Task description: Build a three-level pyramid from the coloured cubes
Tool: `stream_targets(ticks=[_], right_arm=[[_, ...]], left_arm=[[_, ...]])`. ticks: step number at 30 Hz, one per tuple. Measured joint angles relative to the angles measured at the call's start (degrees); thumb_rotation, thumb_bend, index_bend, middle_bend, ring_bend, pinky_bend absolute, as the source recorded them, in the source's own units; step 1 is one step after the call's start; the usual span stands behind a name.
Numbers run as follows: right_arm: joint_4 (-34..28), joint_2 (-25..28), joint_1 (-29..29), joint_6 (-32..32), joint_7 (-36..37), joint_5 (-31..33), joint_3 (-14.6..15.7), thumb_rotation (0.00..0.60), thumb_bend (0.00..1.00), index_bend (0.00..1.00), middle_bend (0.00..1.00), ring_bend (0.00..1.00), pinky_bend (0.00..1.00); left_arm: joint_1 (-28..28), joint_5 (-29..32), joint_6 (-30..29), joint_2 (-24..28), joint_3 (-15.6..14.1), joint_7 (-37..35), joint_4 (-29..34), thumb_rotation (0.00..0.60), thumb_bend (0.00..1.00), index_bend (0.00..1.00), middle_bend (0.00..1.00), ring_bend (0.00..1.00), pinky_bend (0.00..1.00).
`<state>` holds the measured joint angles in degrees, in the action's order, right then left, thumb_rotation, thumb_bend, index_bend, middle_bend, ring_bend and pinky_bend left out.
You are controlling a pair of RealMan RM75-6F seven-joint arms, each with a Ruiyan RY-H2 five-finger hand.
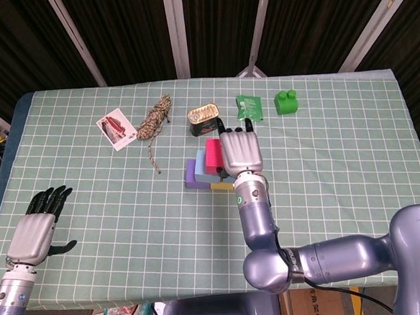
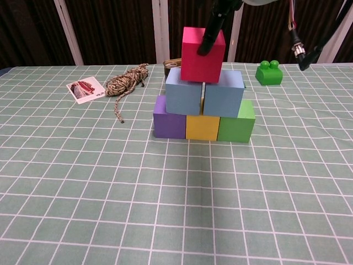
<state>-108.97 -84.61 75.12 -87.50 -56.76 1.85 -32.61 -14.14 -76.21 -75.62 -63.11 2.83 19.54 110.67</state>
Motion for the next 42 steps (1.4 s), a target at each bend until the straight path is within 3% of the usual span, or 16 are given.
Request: stream_targets(ticks=[17,42], right_arm=[[2.2,-1.9,1.7,-4.0,-2.2,2.1,-2.9,0.6,0.32,0.0,0.5,0.28,0.0],[2.3,-3.1,1.5,-5.4,-4.7,2.6,-3.6,0.6,0.32,0.0,0.51,0.28,0.0]], left_arm=[[-0.1,-0.1,0.1,0.4,0.0,-0.9,0.0,0.6,0.09,0.0,0.03,0.01,0.05],[-0.1,-0.2,0.3,0.4,-0.2,-1.3,0.0,0.6,0.09,0.0,0.03,0.01,0.05]])
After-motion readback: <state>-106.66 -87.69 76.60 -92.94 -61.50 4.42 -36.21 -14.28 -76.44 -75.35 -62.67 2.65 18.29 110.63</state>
